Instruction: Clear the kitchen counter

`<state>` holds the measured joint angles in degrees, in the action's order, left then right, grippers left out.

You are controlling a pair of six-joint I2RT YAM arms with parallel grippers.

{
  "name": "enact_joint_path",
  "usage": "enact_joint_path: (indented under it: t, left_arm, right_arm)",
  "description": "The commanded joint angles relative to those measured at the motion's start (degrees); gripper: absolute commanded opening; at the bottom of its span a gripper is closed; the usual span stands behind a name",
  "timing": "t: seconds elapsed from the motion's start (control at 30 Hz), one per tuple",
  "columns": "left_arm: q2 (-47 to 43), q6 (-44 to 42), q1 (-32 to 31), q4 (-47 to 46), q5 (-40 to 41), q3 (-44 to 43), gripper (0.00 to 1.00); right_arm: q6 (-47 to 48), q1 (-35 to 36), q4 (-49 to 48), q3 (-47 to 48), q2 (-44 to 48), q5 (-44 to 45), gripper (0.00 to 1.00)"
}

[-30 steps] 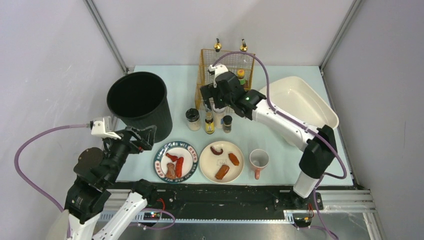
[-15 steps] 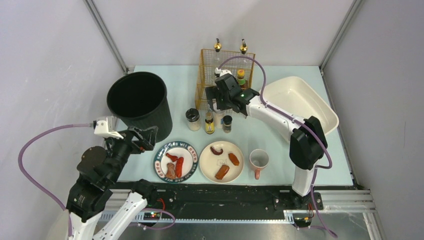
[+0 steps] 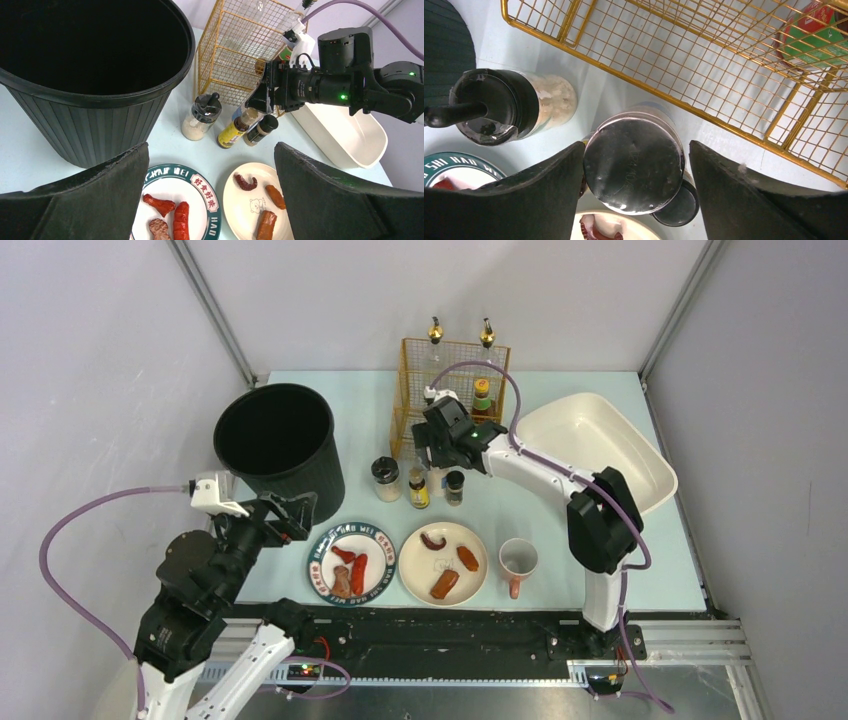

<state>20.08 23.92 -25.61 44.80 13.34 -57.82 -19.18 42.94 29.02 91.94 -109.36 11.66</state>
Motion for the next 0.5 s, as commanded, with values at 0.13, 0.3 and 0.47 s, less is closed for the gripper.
enact_joint_path:
  t: [0.13, 0.3, 0.47]
  left_arm:
    - [0.87, -1.07, -0.16, -0.48, 0.26, 0.3, 0.98]
    - [0.89, -1.22, -0.15, -0.44, 0.0, 0.12, 0.98]
    - [0.42, -1.17, -0.15, -0.49, 0.08, 0.28, 0.98]
  right_arm:
    - [3.31, 1.9, 1.21, 3.21, -0.19, 4.96, 0.52]
    - [4.03, 2.39, 1.14, 4.9, 0.56, 5.57, 0.24]
    - [4.87, 2.35, 1.26, 6.9, 2.52, 6.51, 0.1]
